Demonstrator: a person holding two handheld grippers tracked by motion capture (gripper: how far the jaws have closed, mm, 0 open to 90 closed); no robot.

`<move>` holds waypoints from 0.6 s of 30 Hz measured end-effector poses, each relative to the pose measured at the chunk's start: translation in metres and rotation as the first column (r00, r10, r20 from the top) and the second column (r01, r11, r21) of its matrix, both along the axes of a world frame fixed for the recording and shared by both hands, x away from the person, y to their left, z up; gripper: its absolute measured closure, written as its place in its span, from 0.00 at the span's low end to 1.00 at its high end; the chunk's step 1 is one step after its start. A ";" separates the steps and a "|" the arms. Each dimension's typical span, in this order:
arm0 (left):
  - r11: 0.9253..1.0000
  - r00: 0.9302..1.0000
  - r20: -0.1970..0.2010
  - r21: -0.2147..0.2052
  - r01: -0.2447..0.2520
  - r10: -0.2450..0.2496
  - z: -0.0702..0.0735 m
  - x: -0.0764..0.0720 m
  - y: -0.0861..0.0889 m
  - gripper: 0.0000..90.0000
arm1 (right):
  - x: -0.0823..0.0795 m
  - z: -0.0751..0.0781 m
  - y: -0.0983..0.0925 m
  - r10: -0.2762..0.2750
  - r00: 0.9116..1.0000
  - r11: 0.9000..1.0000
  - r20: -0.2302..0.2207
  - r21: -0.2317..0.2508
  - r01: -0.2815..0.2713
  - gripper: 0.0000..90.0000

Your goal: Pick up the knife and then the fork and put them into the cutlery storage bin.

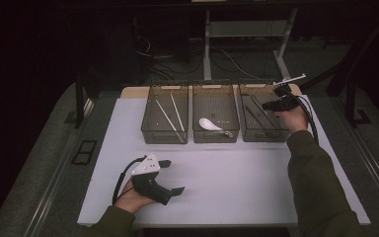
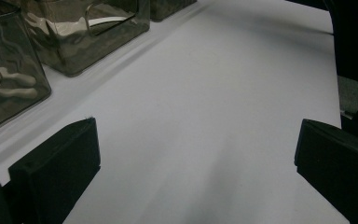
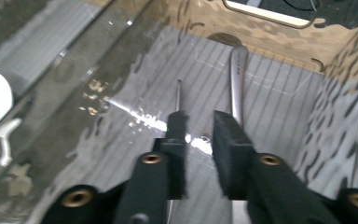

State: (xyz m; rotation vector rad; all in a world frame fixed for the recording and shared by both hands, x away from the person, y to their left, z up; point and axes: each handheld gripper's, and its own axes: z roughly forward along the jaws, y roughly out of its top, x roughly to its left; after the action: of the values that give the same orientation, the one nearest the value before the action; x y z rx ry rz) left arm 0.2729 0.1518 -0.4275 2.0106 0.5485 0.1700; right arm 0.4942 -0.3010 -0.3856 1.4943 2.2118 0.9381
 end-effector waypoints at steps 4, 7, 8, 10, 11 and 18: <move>1.000 1.000 0.001 0.000 -0.001 0.001 0.000 0.000 0.000 0.00 | -0.003 0.003 0.001 0.005 1.000 1.000 0.015 0.027 -0.006 0.66; 1.000 1.000 0.000 -0.002 -0.004 0.004 0.000 0.000 0.000 0.00 | -0.008 0.006 0.001 0.002 0.999 0.998 0.032 0.055 -0.004 0.57; 1.000 1.000 0.001 -0.001 -0.004 0.004 0.000 0.000 0.000 0.00 | -0.009 0.007 0.001 0.002 0.999 0.998 0.040 0.062 -0.005 0.55; 1.000 1.000 0.002 0.001 -0.006 0.006 0.000 0.000 0.001 0.00 | -0.012 0.008 0.001 0.010 0.999 0.997 0.047 0.075 -0.014 0.51; 1.000 1.000 0.001 0.001 -0.007 0.007 0.000 0.001 0.001 0.00 | -0.014 0.009 0.000 0.014 0.998 0.997 0.057 0.074 -0.018 0.50; 1.000 1.000 0.002 -0.006 -0.013 0.013 0.000 0.004 0.001 0.00 | -0.027 0.010 0.000 0.024 0.996 0.993 0.089 0.111 -0.033 0.41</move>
State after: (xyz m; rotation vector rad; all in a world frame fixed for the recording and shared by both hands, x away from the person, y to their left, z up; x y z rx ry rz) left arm 0.2771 0.1527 -0.4275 2.0016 0.5600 0.1777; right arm 0.4676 -0.3013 -0.3757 1.4431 2.1558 1.1320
